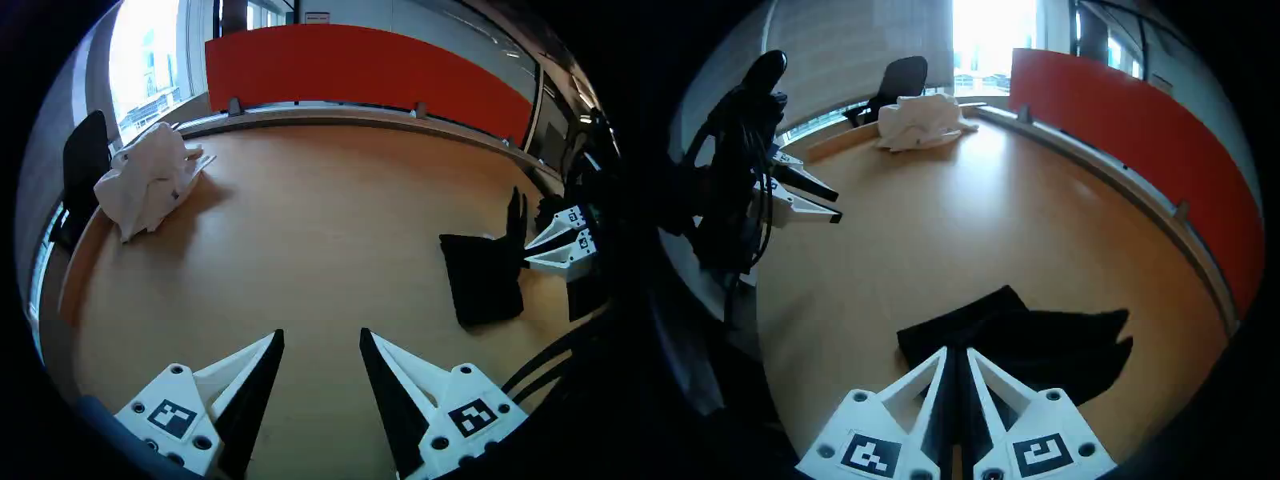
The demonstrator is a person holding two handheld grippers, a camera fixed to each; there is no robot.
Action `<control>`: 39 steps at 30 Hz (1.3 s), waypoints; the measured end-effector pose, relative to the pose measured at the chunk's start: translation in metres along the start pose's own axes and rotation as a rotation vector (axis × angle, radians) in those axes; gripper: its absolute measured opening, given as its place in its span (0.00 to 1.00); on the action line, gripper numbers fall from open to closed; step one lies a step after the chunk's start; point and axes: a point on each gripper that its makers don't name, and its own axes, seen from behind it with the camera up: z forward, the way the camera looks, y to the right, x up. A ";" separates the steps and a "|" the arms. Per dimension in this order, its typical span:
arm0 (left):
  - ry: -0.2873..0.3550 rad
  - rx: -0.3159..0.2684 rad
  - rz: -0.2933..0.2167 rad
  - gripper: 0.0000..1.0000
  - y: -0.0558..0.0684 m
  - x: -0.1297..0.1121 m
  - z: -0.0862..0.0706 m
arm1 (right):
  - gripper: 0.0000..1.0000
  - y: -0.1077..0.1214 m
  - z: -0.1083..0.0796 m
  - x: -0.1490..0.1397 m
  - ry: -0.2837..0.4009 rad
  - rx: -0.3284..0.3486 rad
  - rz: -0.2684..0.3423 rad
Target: Fold towel
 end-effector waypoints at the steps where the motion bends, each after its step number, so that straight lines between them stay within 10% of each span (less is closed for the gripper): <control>1: -0.001 0.003 -0.002 0.69 -0.001 -0.001 0.000 | 0.08 -0.001 0.002 -0.001 -0.006 0.001 0.000; 7: -0.008 0.013 -0.013 0.69 -0.008 -0.005 -0.001 | 0.76 -0.002 0.008 -0.011 -0.036 0.002 0.018; 11: -0.008 0.015 -0.018 0.69 -0.009 -0.006 0.000 | 0.85 0.002 0.007 -0.013 -0.036 -0.007 0.038; 39: -0.001 0.015 -0.011 0.69 -0.009 -0.002 -0.001 | 0.85 0.005 -0.004 -0.066 -0.095 -0.051 0.105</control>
